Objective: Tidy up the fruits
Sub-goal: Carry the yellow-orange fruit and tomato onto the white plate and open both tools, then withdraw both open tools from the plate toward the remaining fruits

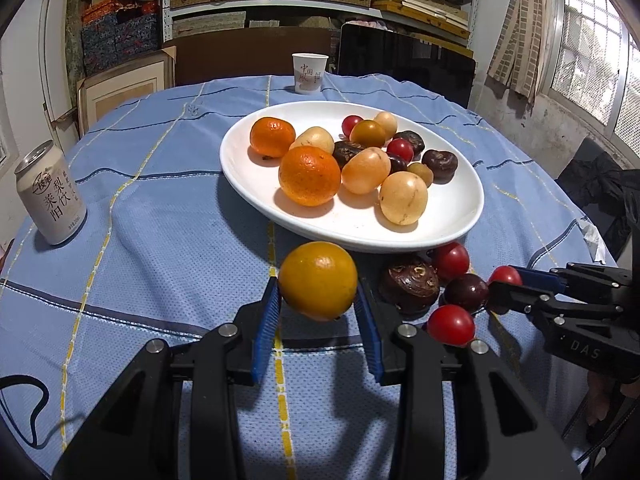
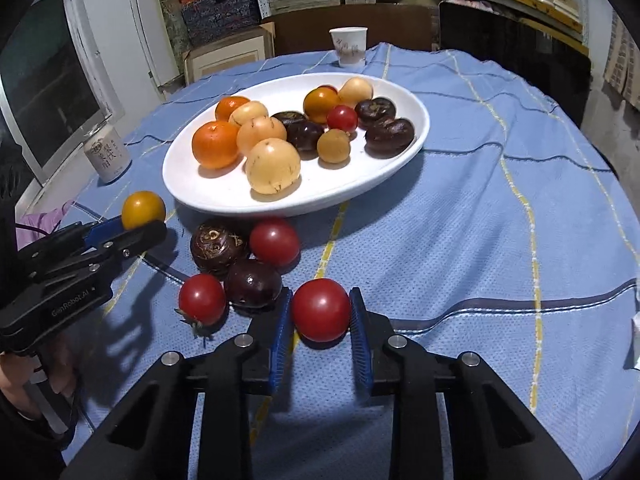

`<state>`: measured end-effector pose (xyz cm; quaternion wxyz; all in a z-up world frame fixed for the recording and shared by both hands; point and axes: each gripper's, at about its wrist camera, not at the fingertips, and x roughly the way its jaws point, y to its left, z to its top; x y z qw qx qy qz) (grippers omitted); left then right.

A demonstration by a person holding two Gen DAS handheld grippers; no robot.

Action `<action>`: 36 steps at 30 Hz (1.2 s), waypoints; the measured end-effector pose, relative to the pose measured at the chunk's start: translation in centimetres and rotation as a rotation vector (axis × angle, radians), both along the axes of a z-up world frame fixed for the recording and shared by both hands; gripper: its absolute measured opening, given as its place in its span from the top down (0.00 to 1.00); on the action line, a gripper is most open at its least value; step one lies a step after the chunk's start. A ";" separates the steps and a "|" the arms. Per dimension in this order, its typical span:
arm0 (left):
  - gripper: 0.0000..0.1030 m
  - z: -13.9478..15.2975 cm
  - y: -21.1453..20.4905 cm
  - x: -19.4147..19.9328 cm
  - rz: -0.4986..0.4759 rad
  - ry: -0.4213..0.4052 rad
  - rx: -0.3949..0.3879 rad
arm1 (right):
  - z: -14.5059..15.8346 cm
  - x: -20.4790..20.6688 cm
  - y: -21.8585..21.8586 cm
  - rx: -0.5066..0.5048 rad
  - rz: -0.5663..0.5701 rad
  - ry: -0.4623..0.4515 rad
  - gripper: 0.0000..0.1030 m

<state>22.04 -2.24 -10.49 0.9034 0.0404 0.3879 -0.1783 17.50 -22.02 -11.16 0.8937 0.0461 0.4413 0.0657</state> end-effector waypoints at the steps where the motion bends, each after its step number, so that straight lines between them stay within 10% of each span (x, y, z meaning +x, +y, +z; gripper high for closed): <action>1: 0.65 0.0 0.0 0.0 0.000 -0.001 0.000 | 0.2 -0.2 -0.2 0.000 -0.007 -0.015 0.72; 17: 0.65 4.0 -0.5 -1.0 -0.045 -0.099 -0.022 | 6.0 -1.3 -2.2 0.022 -0.016 -0.147 0.72; 25: 0.65 8.4 -2.3 6.3 -0.043 -0.109 -0.039 | 10.0 5.9 -1.3 0.018 0.026 -0.225 0.72; 32: 0.64 6.0 -4.8 14.1 -0.005 0.011 -0.013 | 7.5 13.4 -0.4 0.009 0.040 -0.183 0.71; 36: 0.40 5.8 -4.5 15.0 0.019 0.011 -0.042 | 6.8 14.4 -0.7 0.032 0.027 -0.186 0.53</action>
